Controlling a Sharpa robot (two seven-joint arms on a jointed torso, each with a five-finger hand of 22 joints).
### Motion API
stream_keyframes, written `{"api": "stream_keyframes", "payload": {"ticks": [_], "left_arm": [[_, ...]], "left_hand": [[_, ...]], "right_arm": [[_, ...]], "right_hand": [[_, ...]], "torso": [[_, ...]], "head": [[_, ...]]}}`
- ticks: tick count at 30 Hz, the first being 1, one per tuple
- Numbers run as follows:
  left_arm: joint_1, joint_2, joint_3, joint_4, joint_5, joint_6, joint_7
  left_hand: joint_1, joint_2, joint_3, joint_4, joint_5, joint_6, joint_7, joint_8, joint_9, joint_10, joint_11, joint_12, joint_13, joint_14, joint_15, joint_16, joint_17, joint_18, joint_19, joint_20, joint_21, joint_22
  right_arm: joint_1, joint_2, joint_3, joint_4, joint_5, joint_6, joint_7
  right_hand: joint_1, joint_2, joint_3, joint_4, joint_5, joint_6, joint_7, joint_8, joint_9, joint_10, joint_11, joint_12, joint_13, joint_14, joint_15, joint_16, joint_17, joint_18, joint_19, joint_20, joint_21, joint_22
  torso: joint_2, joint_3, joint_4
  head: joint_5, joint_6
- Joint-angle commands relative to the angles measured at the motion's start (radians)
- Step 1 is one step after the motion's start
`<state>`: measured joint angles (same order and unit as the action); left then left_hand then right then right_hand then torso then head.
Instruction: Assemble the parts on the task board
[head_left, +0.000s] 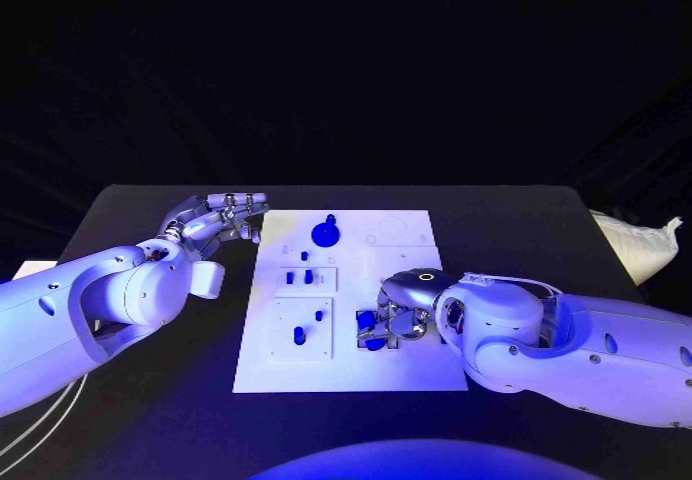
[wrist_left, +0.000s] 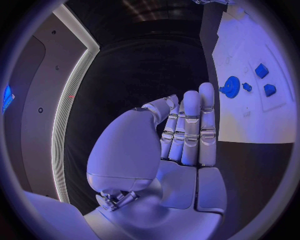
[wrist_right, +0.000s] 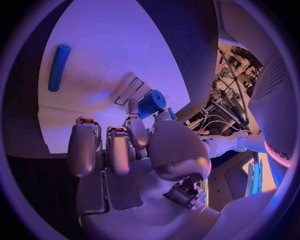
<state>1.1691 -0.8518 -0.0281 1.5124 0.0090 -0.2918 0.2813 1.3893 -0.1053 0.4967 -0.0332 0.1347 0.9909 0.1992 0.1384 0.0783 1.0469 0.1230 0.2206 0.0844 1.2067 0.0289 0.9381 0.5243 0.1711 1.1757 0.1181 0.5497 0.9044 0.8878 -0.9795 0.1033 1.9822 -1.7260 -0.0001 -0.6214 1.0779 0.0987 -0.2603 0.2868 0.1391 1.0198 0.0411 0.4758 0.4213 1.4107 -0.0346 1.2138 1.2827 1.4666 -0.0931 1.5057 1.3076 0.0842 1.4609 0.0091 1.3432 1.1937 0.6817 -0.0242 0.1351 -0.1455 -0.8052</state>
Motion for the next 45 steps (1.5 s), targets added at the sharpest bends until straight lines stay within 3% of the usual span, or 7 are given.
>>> {"api": "stream_keyframes", "payload": {"ticks": [1,9,20,27,33,38,45], "left_arm": [[0.0,0.001,0.0,0.002,-0.003,0.017,0.004],[0.0,0.001,0.0,0.001,-0.003,0.017,0.003],[0.0,0.001,0.0,0.001,-0.004,0.018,0.001],[0.0,0.002,0.0,-0.001,-0.005,0.019,0.0],[0.0,0.002,0.0,-0.002,-0.005,0.02,-0.001],[0.0,0.002,0.0,-0.002,-0.005,0.02,-0.001],[0.0,0.001,0.0,-0.002,-0.006,0.02,-0.002]], "left_hand": [[-0.007,-0.002,-0.002,-0.004,0.003,-0.005,0.0,0.004,-0.001,-0.005,0.001,0.003,-0.001,-0.008,-0.001,0.004,-0.001,0.011,0.002,0.005,-0.007,-0.002],[-0.007,-0.002,-0.002,-0.004,0.003,-0.005,0.0,0.004,-0.001,-0.005,0.001,0.003,-0.001,-0.008,-0.001,0.004,-0.001,0.011,0.002,0.005,-0.007,-0.002],[-0.005,-0.001,-0.001,-0.006,0.003,-0.006,0.0,0.005,-0.002,-0.006,0.001,0.005,-0.002,-0.009,-0.001,0.004,-0.002,0.011,0.002,0.005,-0.007,-0.002],[-0.005,-0.001,-0.001,-0.006,0.003,-0.006,0.0,0.005,-0.002,-0.006,0.001,0.005,-0.002,-0.009,-0.001,0.004,-0.002,0.011,0.002,0.005,-0.007,-0.002],[-0.005,0.0,0.0,-0.007,0.004,-0.006,0.0,0.006,-0.002,-0.006,0.001,0.006,-0.002,-0.009,-0.001,0.004,-0.003,0.011,0.002,0.005,-0.007,-0.002],[-0.005,0.0,0.0,-0.007,0.004,-0.006,0.0,0.006,-0.002,-0.006,0.001,0.006,-0.002,-0.009,-0.001,0.004,-0.003,0.011,0.002,0.005,-0.007,-0.002],[-0.005,0.0,0.0,-0.007,0.004,-0.006,0.0,0.006,-0.002,-0.006,0.001,0.006,-0.002,-0.009,-0.001,0.004,-0.003,0.011,0.002,0.005,-0.007,-0.002]], "right_arm": [[-0.001,-0.002,0.0,-0.004,-0.025,0.019,-0.001],[-0.001,-0.004,0.0,-0.003,-0.026,0.018,-0.001],[-0.001,-0.017,0.001,0.026,0.019,0.007,0.004],[-0.001,-0.041,0.007,0.053,0.051,-0.01,0.008],[-0.001,-0.052,0.008,0.056,0.061,-0.007,0.009],[-0.001,-0.058,0.009,0.056,0.064,0.007,0.01],[-0.001,-0.055,0.009,0.048,0.067,0.014,0.01]], "right_hand": [[0.0,0.007,-0.002,0.003,0.006,0.008,-0.002,0.002,0.002,0.008,0.002,0.007,0.003,0.088,-0.004,0.009,0.182,-0.012,0.006,-0.002,0.005,0.004],[-0.019,0.015,-0.015,0.005,0.002,0.011,-0.003,0.002,0.004,0.011,0.001,0.01,0.007,0.089,-0.005,0.013,0.188,-0.013,0.008,-0.003,0.01,0.012],[-0.025,0.008,-0.033,0.001,-0.013,0.012,-0.003,0.001,0.006,0.011,0.001,0.007,0.007,0.089,-0.005,0.013,0.189,-0.013,0.007,-0.003,0.01,0.012],[-0.03,0.003,-0.043,0.004,-0.024,0.013,-0.003,0.0,0.007,0.012,0.001,0.007,0.008,0.089,-0.006,0.014,0.191,-0.013,0.007,-0.003,0.011,0.014],[-0.032,0.002,-0.045,0.004,-0.026,0.013,-0.003,0.0,0.007,0.012,0.001,0.006,0.008,0.089,-0.006,0.014,0.19,-0.013,0.007,-0.003,0.011,0.014],[0.004,0.002,-0.043,-0.006,-0.017,0.012,-0.003,-0.002,0.009,0.013,0.001,0.005,0.01,0.089,-0.005,0.014,0.191,-0.013,0.006,-0.003,0.011,0.015],[0.051,0.012,-0.034,-0.016,-0.014,0.013,-0.003,-0.004,0.011,0.014,0.001,0.004,0.012,0.089,-0.005,0.015,0.193,-0.013,0.006,-0.003,0.013,0.018]], "torso": [[0.0,-0.0002,0.0003],[0.0,0.0006,0.001],[0.001,0.0019,-0.0002],[-0.001,-0.0002,0.0],[0.0,0.0003,0.0009],[0.0,-0.0008,0.0031],[0.0,-0.0002,0.0008]], "head": [[0.0,0.001],[-0.001,0.001],[0.002,-0.001],[0.001,0.0],[0.0,-0.001],[-0.001,-0.002],[0.002,-0.002]]}}
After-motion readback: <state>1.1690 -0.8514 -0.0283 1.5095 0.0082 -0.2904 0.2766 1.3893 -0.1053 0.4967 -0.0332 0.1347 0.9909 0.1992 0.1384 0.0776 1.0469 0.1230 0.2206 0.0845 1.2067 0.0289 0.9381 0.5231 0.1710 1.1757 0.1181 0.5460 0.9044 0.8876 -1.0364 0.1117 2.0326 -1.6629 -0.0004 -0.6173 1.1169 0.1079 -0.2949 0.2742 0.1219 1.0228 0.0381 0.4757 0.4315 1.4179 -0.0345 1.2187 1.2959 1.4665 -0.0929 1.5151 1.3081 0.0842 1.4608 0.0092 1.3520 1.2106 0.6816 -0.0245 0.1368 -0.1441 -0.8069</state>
